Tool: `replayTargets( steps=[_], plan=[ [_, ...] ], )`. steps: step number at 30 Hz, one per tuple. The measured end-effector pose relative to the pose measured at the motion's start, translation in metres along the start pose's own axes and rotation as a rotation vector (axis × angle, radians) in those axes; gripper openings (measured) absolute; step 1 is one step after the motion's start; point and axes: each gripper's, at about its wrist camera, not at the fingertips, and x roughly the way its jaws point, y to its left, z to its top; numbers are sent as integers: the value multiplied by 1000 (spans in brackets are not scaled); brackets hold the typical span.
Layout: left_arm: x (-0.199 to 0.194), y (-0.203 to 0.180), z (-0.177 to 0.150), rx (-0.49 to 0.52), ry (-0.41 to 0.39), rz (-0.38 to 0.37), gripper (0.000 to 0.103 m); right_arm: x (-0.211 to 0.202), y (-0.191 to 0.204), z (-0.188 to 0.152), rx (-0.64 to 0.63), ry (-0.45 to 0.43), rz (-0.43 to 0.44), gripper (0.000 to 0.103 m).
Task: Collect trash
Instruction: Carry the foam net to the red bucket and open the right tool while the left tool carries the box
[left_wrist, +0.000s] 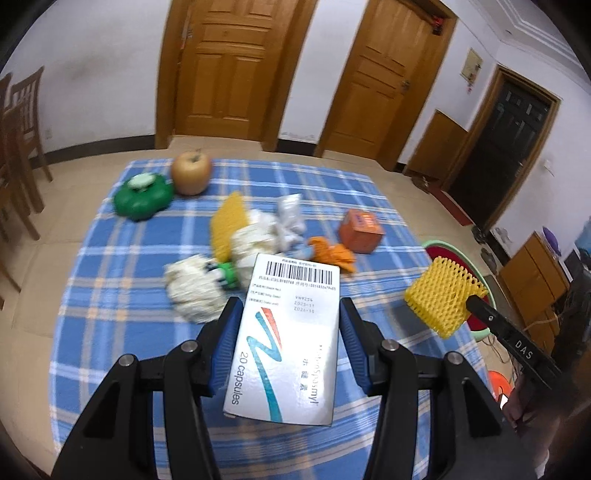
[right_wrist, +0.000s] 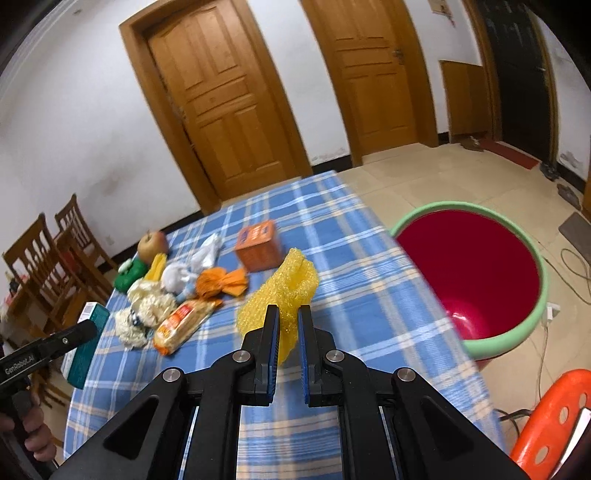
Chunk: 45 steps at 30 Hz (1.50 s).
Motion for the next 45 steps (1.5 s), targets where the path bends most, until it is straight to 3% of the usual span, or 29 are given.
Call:
replayTargets(
  steps=[14,30,39,45],
  plan=[
    [46,-90,27,146,48,-99,53,-20,-81,19,129,-90,-119,10],
    [94,-180,40,281,80,-215,53,-2,-162,15,255,-64,-305,12],
    [119,-209,37,316,112,-239,53,8,-183,15,305,-50,-322,23],
    [138,-225,30,345,146,-258,53,-4,-191,16,326,-73,-323,24]
  ],
)
